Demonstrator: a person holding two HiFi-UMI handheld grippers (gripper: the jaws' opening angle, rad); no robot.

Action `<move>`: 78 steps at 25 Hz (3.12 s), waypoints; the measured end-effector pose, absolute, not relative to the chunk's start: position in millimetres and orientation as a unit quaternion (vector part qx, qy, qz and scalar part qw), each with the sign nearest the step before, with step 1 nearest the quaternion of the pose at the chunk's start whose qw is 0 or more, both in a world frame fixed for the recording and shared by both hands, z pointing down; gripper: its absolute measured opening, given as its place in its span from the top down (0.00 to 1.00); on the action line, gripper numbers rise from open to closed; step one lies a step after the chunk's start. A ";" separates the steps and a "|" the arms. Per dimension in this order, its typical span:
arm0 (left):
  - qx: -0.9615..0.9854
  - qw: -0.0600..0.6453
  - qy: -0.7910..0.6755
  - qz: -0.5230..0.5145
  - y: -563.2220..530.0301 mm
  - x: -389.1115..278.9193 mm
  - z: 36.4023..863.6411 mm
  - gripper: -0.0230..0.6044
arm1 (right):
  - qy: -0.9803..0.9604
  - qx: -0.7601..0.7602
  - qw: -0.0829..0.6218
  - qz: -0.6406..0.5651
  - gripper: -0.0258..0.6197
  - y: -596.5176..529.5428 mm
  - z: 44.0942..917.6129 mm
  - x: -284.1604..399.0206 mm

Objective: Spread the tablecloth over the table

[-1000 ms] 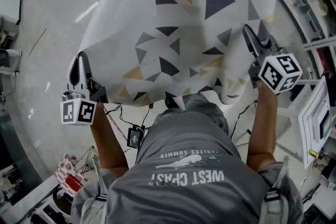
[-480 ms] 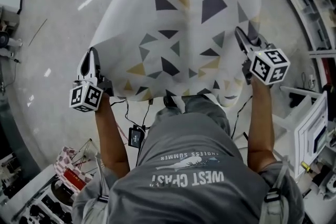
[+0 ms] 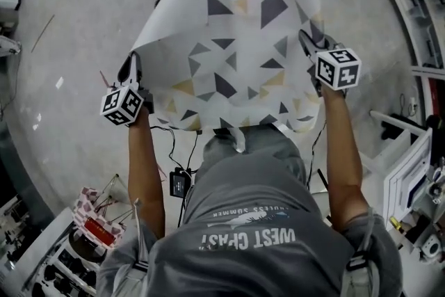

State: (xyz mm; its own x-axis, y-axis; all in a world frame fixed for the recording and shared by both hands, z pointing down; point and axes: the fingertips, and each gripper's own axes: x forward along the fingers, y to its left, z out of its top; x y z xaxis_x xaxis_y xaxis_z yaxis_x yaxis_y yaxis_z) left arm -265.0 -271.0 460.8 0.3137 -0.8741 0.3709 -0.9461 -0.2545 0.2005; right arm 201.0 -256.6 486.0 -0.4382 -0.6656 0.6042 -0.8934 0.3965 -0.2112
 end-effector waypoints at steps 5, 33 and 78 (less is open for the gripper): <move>0.775 0.211 -0.578 0.146 -304.4 -264.4 516.1 0.97 | -0.801 0.464 0.260 0.277 0.94 -290.5 545.2 200.1; 0.650 0.358 -0.618 0.259 -368.2 -320.3 740.3 0.94 | -0.768 0.418 0.254 0.414 0.69 -359.9 716.7 253.8; 0.714 0.284 -0.569 0.293 -299.4 -254.9 720.1 0.89 | -0.668 0.555 0.326 0.372 0.93 -288.6 746.4 302.7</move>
